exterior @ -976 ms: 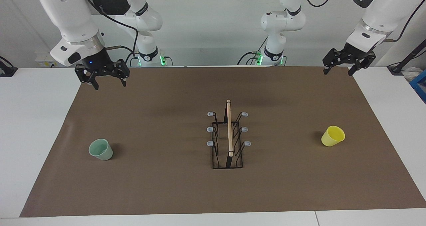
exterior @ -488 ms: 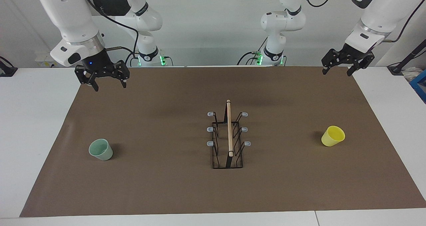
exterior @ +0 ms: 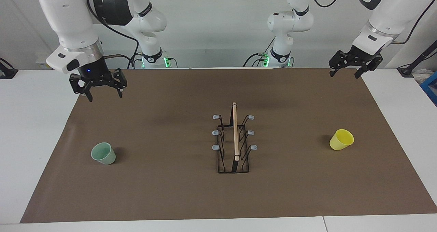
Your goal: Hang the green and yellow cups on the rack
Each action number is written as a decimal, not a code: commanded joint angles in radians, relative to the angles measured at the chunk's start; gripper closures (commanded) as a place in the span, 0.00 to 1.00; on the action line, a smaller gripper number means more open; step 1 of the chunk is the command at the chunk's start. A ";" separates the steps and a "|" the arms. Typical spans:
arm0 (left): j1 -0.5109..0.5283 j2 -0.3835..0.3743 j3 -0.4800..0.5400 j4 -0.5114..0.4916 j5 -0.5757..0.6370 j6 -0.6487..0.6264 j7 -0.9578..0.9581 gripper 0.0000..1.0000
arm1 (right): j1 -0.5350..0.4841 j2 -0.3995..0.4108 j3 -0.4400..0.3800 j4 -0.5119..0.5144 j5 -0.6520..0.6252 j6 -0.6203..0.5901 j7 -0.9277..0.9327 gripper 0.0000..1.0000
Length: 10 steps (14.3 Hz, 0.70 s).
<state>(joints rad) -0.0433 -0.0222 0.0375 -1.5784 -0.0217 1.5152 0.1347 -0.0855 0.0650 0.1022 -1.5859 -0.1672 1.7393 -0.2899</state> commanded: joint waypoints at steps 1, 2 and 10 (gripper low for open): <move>0.005 0.001 0.008 -0.025 -0.007 0.023 -0.017 0.00 | 0.004 -0.019 0.008 -0.020 -0.066 -0.040 -0.064 0.00; 0.005 0.019 0.009 -0.017 -0.015 0.023 -0.018 0.00 | 0.004 -0.027 0.010 -0.031 -0.066 -0.061 -0.115 0.00; -0.006 0.247 0.160 0.175 -0.223 0.016 -0.369 0.00 | 0.043 -0.083 0.019 -0.115 -0.326 -0.116 -0.716 0.00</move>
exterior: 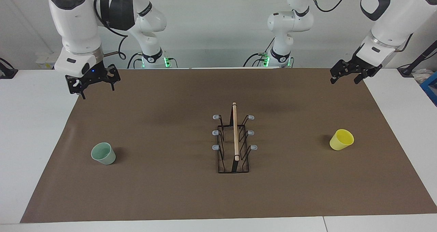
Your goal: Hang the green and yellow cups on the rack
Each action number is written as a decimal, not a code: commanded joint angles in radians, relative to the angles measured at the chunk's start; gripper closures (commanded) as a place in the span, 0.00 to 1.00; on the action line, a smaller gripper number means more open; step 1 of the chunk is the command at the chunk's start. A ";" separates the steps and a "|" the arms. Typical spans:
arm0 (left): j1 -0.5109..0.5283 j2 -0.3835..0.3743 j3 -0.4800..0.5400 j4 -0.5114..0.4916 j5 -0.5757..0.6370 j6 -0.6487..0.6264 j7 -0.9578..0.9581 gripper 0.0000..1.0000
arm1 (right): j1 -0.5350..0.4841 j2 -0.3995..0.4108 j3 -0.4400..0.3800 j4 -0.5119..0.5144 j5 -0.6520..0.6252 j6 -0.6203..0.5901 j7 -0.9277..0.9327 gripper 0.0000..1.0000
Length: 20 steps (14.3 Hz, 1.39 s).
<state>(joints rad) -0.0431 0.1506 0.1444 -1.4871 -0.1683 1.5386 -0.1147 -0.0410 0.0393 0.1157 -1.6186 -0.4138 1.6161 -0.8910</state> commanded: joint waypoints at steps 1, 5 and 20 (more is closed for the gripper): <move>-0.009 0.096 0.078 0.099 -0.124 -0.003 -0.204 0.00 | -0.002 -0.065 0.005 -0.101 -0.107 0.010 -0.131 0.00; -0.005 0.173 0.115 0.125 -0.200 0.041 -0.454 0.00 | 0.044 -0.096 0.018 -0.256 -0.301 0.117 -0.312 0.00; 0.084 0.463 0.274 0.111 -0.490 0.238 -0.858 0.00 | 0.208 0.368 0.019 -0.270 -0.776 0.272 0.061 0.00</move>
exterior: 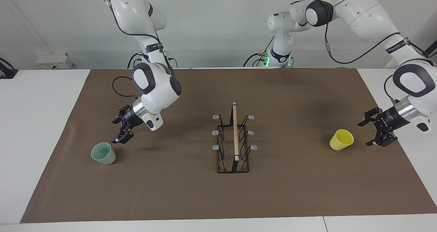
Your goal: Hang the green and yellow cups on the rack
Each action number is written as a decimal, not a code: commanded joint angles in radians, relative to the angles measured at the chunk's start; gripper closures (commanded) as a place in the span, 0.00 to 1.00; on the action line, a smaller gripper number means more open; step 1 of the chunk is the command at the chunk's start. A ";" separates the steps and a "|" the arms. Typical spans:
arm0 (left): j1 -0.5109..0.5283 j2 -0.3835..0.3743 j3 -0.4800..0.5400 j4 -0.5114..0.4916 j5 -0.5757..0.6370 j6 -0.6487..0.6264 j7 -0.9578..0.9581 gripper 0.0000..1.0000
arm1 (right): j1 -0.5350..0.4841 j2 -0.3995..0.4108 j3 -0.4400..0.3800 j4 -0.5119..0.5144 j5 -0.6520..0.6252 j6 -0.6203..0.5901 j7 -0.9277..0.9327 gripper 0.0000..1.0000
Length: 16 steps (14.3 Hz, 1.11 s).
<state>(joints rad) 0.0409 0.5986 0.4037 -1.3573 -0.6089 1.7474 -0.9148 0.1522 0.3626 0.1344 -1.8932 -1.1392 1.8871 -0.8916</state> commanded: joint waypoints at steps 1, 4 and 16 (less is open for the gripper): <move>0.020 0.026 0.015 -0.028 -0.087 0.035 -0.073 0.00 | 0.018 0.064 0.001 0.005 -0.071 0.003 0.081 0.00; 0.063 0.058 0.015 -0.055 -0.176 0.037 -0.078 0.00 | 0.014 0.108 0.001 0.000 -0.132 0.030 0.152 0.00; 0.008 -0.065 0.015 -0.416 -0.540 0.110 -0.075 0.00 | -0.112 0.139 -0.001 -0.073 -0.424 0.220 0.241 0.00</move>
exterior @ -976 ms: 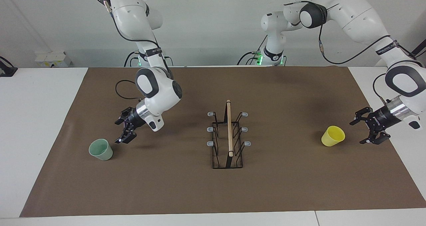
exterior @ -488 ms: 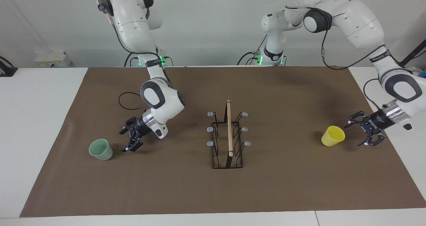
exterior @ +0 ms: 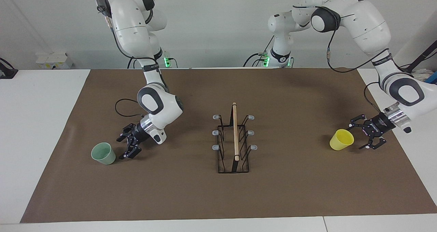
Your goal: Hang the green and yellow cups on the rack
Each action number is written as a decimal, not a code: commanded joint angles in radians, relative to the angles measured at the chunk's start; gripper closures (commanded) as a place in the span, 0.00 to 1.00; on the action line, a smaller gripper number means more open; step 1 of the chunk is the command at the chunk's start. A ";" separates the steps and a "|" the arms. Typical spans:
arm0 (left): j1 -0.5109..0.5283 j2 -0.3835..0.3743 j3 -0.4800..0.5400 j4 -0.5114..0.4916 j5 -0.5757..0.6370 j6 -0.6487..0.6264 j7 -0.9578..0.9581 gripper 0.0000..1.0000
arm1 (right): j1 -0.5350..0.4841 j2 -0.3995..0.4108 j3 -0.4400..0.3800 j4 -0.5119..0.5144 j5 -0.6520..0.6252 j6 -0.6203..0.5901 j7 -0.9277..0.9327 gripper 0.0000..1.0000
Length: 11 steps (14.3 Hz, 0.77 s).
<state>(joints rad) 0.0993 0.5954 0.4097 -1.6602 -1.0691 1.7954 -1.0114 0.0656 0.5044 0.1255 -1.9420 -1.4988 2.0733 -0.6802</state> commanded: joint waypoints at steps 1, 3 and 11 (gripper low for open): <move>-0.062 -0.068 0.008 -0.140 -0.101 0.097 0.025 0.00 | -0.039 -0.003 0.008 -0.034 -0.104 0.048 0.043 0.00; -0.067 -0.077 0.006 -0.171 -0.129 0.131 0.030 0.00 | -0.059 -0.003 0.008 -0.049 -0.149 0.065 0.065 0.00; -0.113 -0.075 -0.003 -0.184 -0.157 0.197 0.131 0.00 | -0.124 -0.003 0.006 -0.069 -0.311 0.122 0.110 0.00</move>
<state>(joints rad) 0.0034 0.5525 0.4028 -1.8022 -1.2032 1.9582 -0.9367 -0.0246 0.5066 0.1244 -1.9956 -1.7419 2.1652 -0.5976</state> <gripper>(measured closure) 0.000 0.000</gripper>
